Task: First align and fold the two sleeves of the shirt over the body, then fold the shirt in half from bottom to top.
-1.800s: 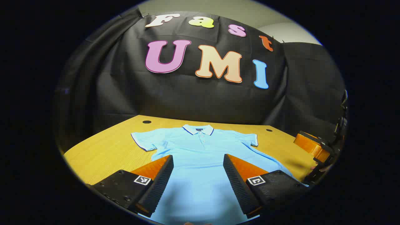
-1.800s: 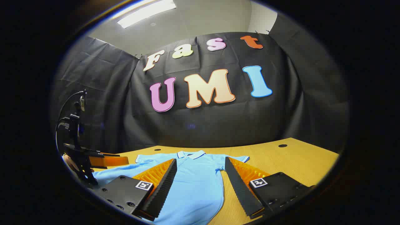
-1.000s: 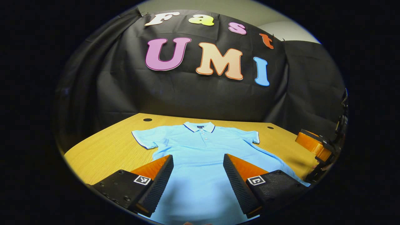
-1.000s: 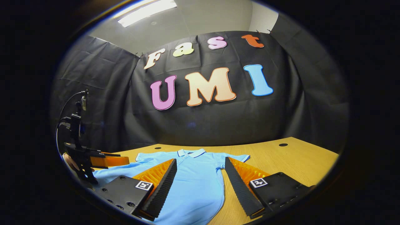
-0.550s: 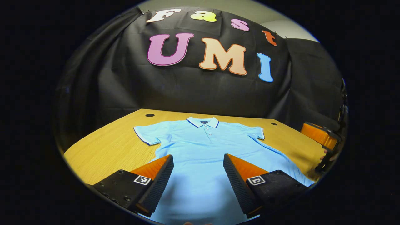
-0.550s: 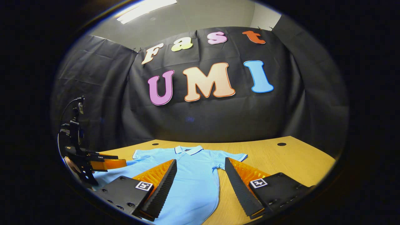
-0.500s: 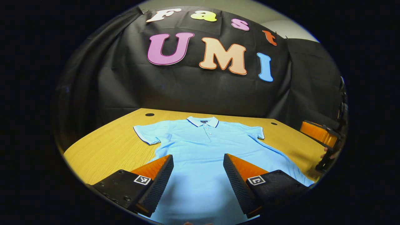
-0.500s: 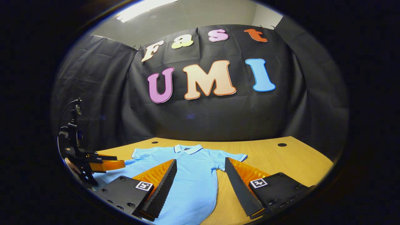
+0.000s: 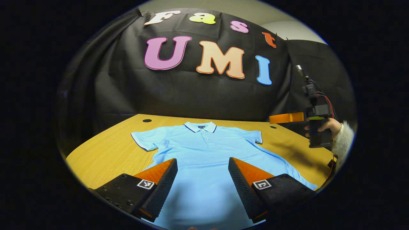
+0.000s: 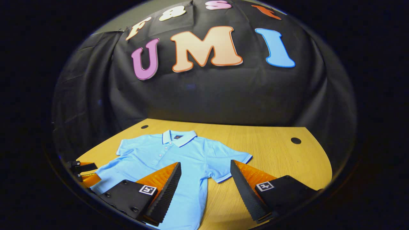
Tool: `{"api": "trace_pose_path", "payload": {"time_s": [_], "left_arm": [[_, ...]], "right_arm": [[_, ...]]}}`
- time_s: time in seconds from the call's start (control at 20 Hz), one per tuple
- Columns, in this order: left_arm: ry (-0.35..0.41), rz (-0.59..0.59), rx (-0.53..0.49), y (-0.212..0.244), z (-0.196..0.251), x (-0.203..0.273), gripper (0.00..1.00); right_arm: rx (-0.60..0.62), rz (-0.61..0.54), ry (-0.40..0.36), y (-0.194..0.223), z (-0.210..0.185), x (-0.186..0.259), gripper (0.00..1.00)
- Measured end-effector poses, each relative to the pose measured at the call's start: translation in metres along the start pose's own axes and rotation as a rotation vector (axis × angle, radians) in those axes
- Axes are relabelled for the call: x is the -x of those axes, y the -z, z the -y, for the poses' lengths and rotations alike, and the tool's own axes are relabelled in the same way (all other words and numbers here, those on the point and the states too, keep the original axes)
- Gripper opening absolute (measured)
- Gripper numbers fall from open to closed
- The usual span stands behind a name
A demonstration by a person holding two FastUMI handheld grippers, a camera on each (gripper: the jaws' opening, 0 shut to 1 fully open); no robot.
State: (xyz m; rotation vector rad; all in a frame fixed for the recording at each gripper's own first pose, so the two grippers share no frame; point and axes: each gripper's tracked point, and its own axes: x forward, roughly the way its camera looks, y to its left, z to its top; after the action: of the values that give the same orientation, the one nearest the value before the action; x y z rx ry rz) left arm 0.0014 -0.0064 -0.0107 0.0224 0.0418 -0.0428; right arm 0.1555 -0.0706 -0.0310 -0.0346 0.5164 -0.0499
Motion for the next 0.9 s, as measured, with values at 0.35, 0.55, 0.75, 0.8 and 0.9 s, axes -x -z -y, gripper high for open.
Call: {"api": "trace_pose_path", "payload": {"time_s": [0.35, 0.55, 0.75, 0.8, 0.9], "left_arm": [[0.037, -0.017, 0.005, 0.003, 0.008, -0.001, 0.96], [0.030, -0.026, 0.011, 0.005, 0.003, -0.002, 0.96], [0.026, -0.040, 0.020, 0.010, 0.001, -0.004, 0.96], [0.024, -0.042, 0.021, 0.010, -0.001, -0.004, 0.96], [0.021, -0.043, 0.025, 0.010, -0.002, -0.005, 0.96]], "right_arm": [[0.038, -0.159, 0.169, 0.021, 0.058, -0.088, 0.97], [0.027, -0.216, 0.238, 0.041, 0.084, -0.115, 0.97], [-0.032, -0.228, 0.233, 0.050, 0.089, -0.128, 0.97], [-0.042, -0.229, 0.226, 0.052, 0.088, -0.129, 0.95], [-0.059, -0.242, 0.221, 0.057, 0.088, -0.132, 0.97]]}}
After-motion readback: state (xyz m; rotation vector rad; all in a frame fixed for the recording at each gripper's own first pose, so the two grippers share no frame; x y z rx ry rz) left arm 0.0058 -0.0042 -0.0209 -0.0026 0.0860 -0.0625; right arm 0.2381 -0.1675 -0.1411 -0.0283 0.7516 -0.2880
